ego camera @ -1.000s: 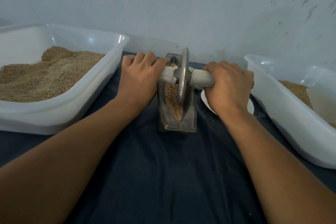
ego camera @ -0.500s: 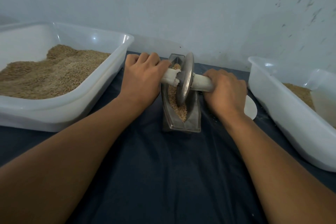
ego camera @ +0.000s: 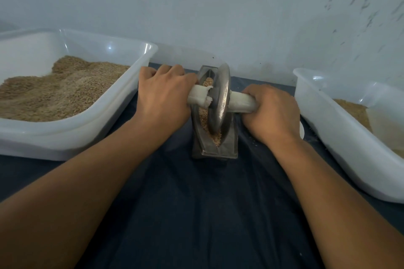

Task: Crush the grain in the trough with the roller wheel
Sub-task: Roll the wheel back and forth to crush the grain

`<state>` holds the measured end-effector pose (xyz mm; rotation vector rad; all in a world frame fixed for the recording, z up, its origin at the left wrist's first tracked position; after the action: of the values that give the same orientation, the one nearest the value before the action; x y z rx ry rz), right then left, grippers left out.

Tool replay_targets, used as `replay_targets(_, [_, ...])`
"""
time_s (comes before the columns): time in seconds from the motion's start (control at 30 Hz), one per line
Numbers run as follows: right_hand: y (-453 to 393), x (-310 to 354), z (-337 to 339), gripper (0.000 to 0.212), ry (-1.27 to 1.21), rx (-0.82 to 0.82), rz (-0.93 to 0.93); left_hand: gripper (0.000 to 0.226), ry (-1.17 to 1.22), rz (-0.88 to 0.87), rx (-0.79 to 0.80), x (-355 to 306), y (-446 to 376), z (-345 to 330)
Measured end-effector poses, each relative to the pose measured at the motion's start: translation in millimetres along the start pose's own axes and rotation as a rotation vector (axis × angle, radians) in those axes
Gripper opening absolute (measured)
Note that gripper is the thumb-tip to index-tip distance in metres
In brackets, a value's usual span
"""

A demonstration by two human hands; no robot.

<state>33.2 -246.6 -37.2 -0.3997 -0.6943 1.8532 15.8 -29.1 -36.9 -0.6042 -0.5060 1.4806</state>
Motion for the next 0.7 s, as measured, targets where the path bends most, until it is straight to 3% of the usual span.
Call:
replay_targets(0.17, [0.1, -2.5, -7.4, 0.03, -0.011, 0.024, -0.008, 0.037, -0.042, -0.002, 0.06, 1.0, -0.2, -3.1])
replay_targets(0.3, [-1.3, -8.4, -19.0, 0.028, 0.036, 0.05, 0.012, 0.037, -0.085, -0.044, 0.028, 2.7, -5.4, -12.5])
replay_targets(0.47, [-16.4, -11.8, -31.1, 0.026, 0.134, 0.016, 0.101, 0.043, -0.031, -0.006, 0.117, 7.1, -20.2, -31.5])
replay_targets(0.7, [-41.5, -21.7, -49.4, 0.03, 0.098, 0.097, 0.052, 0.029, -0.079, -0.032, -0.013, 6.2, -38.6, -50.4])
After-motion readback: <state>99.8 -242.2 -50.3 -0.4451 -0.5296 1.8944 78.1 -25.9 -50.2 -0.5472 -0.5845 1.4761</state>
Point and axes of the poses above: each hand's wrist, its own y-axis away from the middle knuckle, its own z-axis out of the back of the hand, x = y × z, the point moved 1 cm from there along -y, towards the middle knuckle, and after that the axes turned 6 degrees about z, right-handed, at the moved point
